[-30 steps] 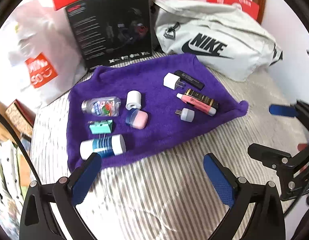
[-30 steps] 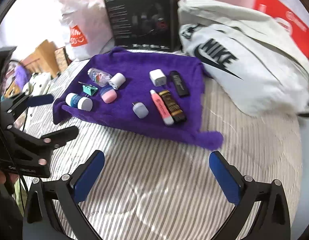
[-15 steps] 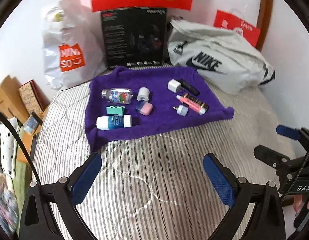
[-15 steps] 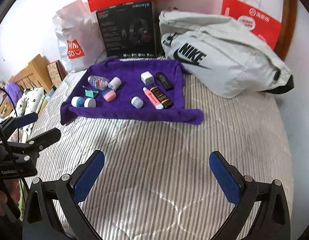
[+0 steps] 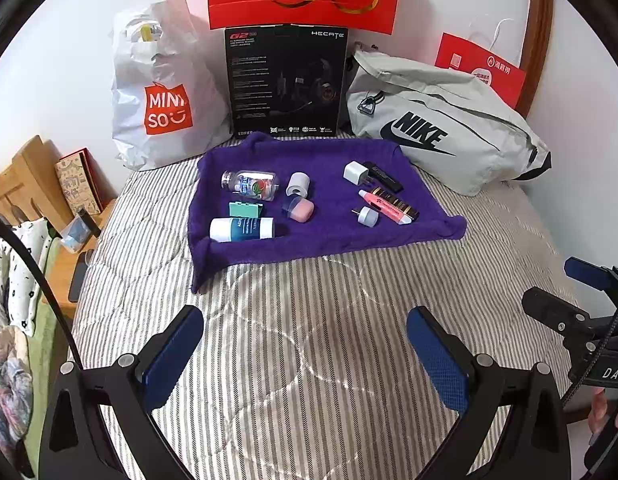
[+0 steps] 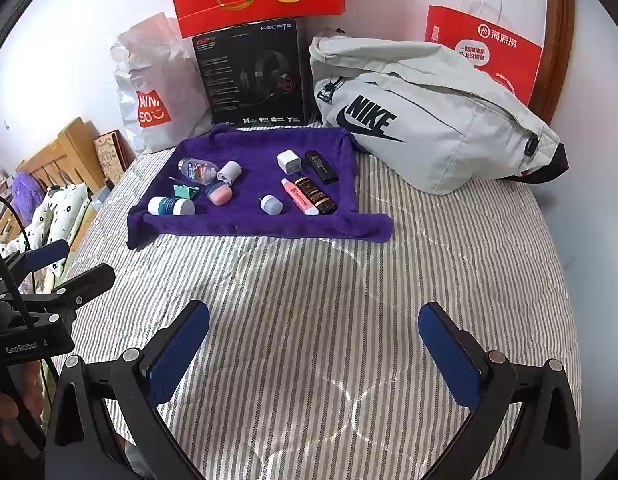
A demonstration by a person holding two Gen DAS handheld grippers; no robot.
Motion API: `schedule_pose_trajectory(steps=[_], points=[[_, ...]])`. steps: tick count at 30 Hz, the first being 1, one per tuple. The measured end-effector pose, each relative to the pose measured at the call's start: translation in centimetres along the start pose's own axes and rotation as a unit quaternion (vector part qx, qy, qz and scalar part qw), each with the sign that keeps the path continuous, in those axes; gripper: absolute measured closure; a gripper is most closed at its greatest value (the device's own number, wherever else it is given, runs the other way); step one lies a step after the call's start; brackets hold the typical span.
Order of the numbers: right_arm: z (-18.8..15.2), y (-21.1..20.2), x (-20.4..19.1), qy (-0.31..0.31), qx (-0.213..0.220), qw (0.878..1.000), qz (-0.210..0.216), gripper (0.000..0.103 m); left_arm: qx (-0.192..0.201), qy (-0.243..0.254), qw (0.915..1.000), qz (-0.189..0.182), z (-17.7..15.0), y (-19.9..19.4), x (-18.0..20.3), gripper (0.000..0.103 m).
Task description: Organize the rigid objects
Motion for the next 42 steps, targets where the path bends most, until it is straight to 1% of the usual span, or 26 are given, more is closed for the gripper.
schedule_pose_trajectory(steps=[4, 8, 18, 42], points=[[-0.1, 0.0, 0.1, -0.003, -0.002, 1.0, -0.007, 0.0, 0.006, -0.012, 0.9999, -0.004, -0.1, -0.7, -0.4, 0.0], [-0.1, -0.1, 0.5, 0.002, 0.001, 1.0, -0.009, 0.0, 0.01, -0.015, 0.9998, 0.001, -0.1, -1.1, -0.6, 0.0], [-0.4, -0.3, 0.9, 0.007, 0.003, 1.0, -0.013, 0.0, -0.001, -0.016, 0.9999, 0.005, -0.5, -0.8, -0.8, 0.0], [-0.6, -0.4, 1.7, 0.006, 0.004, 1.0, -0.018, 0.0, -0.003, -0.019, 0.9997, 0.014, -0.8, -0.9, -1.0, 0.0]])
Point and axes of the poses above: each gripper's, at about its wrist camera, not at the fingertips, and y roughly the way its jaws point, x to its right, z to its top, the point moved 5 cm from there along y, roughly the way its jaws point
